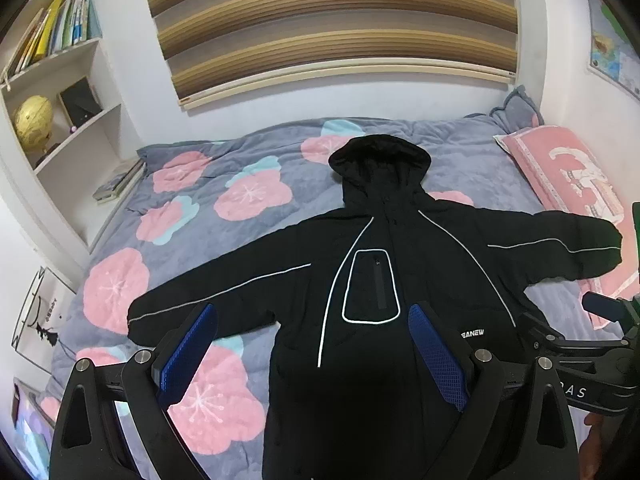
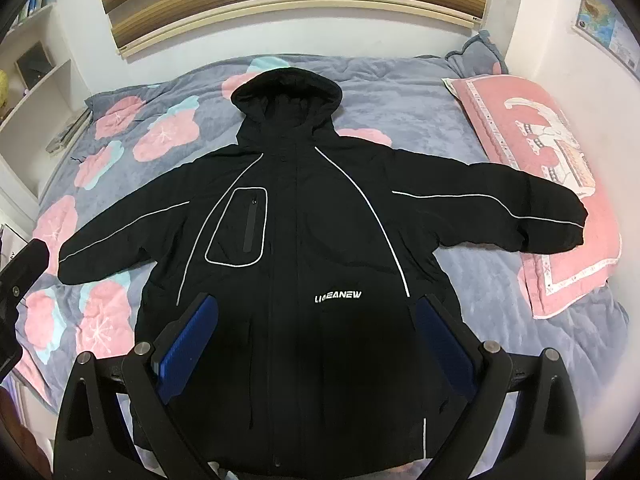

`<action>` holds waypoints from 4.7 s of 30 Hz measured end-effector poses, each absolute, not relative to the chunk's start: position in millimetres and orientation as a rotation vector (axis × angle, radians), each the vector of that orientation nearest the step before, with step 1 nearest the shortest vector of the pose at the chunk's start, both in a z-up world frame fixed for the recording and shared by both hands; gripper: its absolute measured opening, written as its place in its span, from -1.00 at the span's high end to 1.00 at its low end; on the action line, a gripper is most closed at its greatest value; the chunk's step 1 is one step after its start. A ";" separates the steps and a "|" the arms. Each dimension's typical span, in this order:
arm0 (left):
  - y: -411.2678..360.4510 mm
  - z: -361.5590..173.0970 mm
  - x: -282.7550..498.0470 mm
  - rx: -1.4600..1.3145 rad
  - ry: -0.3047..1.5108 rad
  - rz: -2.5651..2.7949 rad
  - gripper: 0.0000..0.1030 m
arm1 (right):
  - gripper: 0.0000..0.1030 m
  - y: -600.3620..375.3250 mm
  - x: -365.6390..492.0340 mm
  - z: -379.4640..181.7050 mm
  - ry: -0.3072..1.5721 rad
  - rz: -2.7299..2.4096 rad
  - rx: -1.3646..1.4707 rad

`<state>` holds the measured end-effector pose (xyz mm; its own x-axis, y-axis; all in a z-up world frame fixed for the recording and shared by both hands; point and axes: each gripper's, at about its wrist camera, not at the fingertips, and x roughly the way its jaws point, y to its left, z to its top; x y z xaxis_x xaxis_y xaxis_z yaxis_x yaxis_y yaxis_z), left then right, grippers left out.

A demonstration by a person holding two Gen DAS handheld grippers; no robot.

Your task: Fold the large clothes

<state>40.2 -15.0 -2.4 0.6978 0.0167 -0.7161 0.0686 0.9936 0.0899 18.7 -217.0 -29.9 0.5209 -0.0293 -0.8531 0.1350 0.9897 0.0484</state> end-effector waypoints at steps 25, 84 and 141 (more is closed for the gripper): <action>152.4 -157.3 206.1 -0.297 1.011 0.213 -0.87 | -0.79 -283.5 152.5 -134.4 1.187 -0.178 0.146; 465.3 -310.8 182.1 -0.654 0.975 0.777 0.21 | -0.78 -211.7 259.9 -200.8 1.257 -0.044 -0.093; 246.4 -127.8 203.3 -0.312 0.698 0.118 0.77 | -0.78 -199.3 221.0 -192.3 1.290 0.050 -0.057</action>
